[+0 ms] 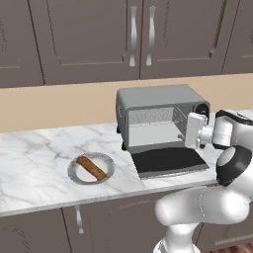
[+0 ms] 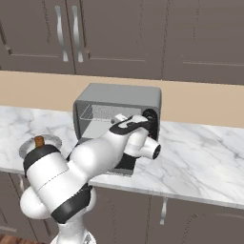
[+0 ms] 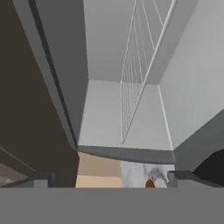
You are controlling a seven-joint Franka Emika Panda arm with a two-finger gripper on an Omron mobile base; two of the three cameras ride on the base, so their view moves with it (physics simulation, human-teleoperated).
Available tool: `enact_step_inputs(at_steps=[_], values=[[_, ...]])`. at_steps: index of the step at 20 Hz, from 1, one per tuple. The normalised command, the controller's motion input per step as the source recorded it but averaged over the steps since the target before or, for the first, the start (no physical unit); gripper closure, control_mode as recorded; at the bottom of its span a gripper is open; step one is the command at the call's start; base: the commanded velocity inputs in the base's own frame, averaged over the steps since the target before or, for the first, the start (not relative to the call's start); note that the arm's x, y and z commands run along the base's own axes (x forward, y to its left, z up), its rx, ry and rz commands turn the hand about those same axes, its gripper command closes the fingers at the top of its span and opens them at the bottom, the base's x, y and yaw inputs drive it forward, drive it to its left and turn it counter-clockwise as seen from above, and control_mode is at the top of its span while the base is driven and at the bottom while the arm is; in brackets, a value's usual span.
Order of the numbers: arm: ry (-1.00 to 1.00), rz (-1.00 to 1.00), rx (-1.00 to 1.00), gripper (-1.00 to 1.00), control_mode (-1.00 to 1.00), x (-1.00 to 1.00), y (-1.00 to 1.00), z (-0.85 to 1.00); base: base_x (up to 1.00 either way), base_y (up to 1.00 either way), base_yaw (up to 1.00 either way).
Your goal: Pull the toaster oven rack outwards. Pick up the baguette from the plate and place it on the toaster oven rack. Close the toaster oven door fully and set the temperature to the lowest setting.
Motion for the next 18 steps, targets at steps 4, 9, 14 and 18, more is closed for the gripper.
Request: enact_step_inputs(at_steps=[4, 9, 14, 18], values=[[-0.04, 0.00, 0.00, -1.00, -1.00, 0.15, -0.02, -0.16, 0.00, 0.00, 0.00], [-0.09, 0.00, 0.00, -1.00, -1.00, 0.36, 0.00, -0.21, 0.00, 0.00, 0.00], [0.00, 0.00, 0.02, -1.00, -1.00, 0.32, 0.00, -0.09, 0.00, 0.00, 0.00], [0.00, 0.00, 0.00, -1.00, -1.00, 0.36, 0.00, -0.02, 0.00, 0.00, 0.00]])
